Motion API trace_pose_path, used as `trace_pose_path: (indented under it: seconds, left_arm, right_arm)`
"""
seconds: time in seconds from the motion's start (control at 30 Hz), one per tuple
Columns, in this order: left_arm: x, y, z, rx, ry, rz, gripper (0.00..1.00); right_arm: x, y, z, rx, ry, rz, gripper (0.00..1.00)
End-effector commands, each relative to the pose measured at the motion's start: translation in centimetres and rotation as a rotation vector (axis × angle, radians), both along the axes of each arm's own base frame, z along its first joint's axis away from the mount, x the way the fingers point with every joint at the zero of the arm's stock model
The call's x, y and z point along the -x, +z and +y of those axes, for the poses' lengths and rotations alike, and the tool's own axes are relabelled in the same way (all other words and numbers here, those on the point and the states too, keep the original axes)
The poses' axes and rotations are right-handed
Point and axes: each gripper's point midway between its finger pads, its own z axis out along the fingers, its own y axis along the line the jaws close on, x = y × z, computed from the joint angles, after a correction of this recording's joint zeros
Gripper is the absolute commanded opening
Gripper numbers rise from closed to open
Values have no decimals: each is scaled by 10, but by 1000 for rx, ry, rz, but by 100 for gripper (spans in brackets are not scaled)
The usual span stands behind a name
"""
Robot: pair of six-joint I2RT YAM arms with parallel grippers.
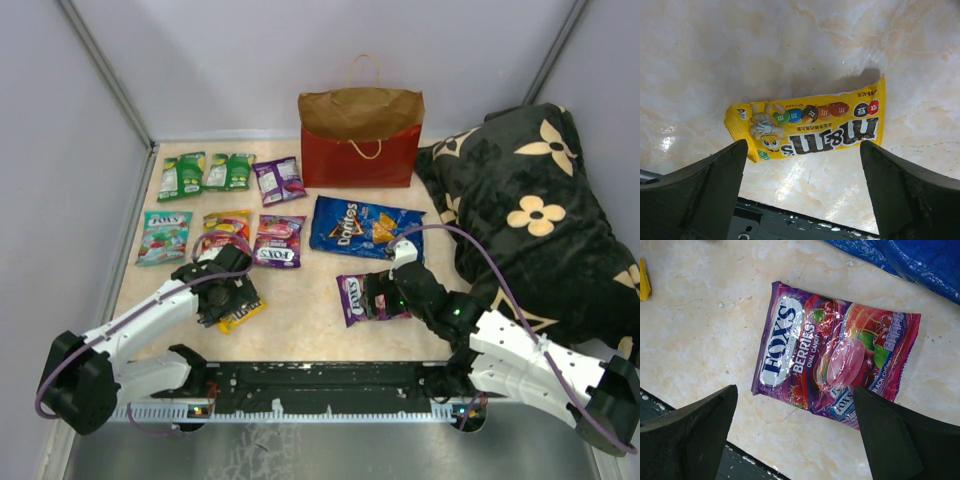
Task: Take the snacks out of the paper bag
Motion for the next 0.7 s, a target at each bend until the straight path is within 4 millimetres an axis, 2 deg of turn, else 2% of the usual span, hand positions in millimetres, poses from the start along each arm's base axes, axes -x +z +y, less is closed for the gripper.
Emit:
trace_pose_path:
  seconds: [0.0,0.27,0.5,0.67]
  left_arm:
    - [6,-7,-2,12,-16,26,99]
    - [-2,-22,-19,81,3,23,99]
    - [-4,-21,-8,40,169,29,100]
    - [-3,-21,-7,78,296,9,99]
  right_arm:
    - [-7,21,8,-50,-4,-40,99]
    - [-5,19,5,-36,3,-35,99]
    - [-3,20,5,-48,6,-33,99]
    - [-4,21,5,-51,-10,-28,99]
